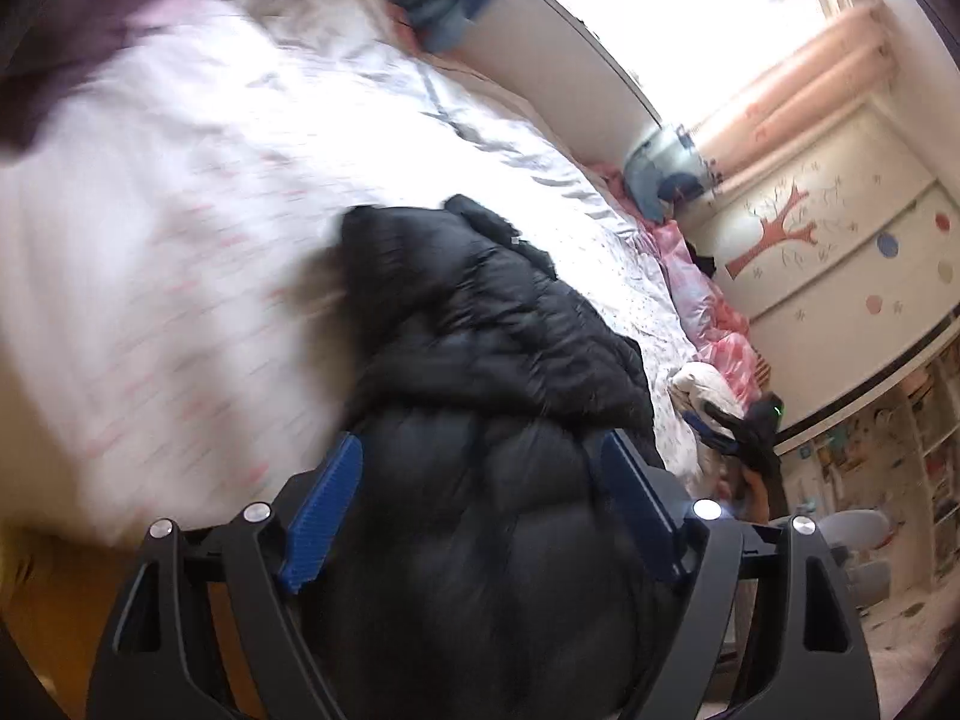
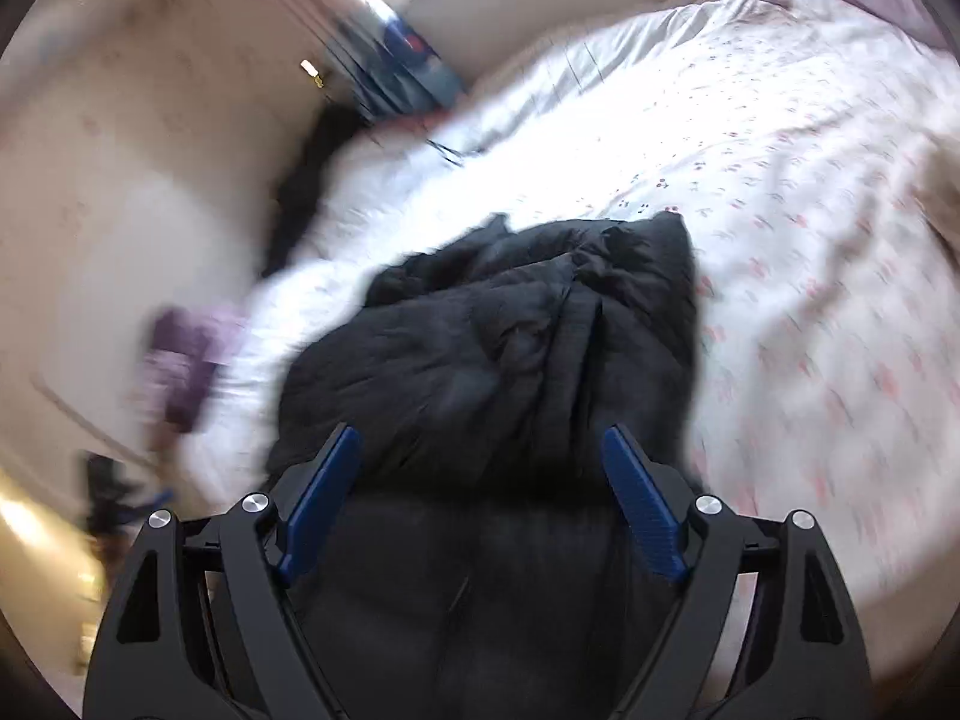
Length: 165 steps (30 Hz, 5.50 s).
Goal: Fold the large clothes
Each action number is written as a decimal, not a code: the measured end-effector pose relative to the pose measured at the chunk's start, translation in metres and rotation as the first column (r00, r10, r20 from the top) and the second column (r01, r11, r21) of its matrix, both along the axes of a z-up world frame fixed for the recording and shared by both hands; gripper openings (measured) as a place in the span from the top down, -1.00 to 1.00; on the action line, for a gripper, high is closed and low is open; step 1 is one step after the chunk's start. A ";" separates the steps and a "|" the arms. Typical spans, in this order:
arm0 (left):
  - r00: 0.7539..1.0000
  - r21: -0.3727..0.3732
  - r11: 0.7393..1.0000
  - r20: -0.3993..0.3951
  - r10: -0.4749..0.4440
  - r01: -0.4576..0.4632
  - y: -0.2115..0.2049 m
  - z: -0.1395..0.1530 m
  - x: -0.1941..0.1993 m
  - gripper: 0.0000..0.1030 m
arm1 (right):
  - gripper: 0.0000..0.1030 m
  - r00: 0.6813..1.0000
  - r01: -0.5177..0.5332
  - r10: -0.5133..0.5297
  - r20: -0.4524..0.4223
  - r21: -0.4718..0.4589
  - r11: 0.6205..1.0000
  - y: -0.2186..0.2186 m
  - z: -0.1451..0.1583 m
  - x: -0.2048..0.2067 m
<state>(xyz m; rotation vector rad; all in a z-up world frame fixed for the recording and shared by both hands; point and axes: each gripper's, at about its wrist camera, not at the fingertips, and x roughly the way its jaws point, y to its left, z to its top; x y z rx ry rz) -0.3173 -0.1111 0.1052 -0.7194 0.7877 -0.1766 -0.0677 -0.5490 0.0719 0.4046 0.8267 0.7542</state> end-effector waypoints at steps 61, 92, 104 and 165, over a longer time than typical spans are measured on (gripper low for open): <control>0.959 -0.598 0.785 -0.095 -0.268 0.160 -0.008 -0.204 -0.121 -0.86 | -0.86 0.796 -0.084 0.505 -0.334 0.765 0.639 -0.076 -0.283 -0.136; 0.991 -0.299 0.947 0.094 -0.092 0.116 -0.054 -0.059 -0.137 0.75 | 0.69 0.886 -0.439 0.429 0.174 0.610 0.660 -0.096 -0.061 -0.167; 0.979 -0.361 0.915 0.153 -0.133 0.181 -0.042 -0.055 -0.185 0.75 | 0.69 0.917 -0.372 0.333 0.222 0.777 0.508 -0.139 -0.054 -0.201; 0.965 -0.450 0.866 0.036 0.261 -0.217 0.082 -0.045 0.172 -0.58 | -0.85 0.957 0.151 0.030 -0.287 0.588 0.795 -0.005 -0.036 0.116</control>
